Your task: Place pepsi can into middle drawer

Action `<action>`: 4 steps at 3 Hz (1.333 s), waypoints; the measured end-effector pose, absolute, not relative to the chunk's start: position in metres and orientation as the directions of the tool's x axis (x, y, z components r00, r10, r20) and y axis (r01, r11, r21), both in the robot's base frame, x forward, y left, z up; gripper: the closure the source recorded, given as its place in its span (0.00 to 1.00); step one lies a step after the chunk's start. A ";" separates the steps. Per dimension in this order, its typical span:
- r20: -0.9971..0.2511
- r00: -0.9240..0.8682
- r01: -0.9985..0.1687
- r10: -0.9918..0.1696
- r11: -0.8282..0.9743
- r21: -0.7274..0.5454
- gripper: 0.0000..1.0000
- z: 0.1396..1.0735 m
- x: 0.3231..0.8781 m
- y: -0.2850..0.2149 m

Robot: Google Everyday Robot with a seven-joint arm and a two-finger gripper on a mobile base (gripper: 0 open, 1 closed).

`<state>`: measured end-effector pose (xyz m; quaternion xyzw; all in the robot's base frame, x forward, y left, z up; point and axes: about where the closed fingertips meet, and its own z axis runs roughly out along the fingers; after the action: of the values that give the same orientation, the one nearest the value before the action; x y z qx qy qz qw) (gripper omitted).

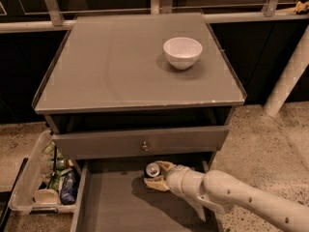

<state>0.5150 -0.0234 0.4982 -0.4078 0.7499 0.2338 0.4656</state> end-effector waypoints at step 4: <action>-0.874 -0.195 -0.833 -0.445 0.546 -0.092 0.59 0.422 0.535 -0.010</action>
Offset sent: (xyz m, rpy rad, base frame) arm 0.0307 0.0079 -0.1129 -0.1376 -0.0554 0.0211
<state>0.5348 -0.0099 0.4223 -0.4291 0.7447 0.2073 0.4672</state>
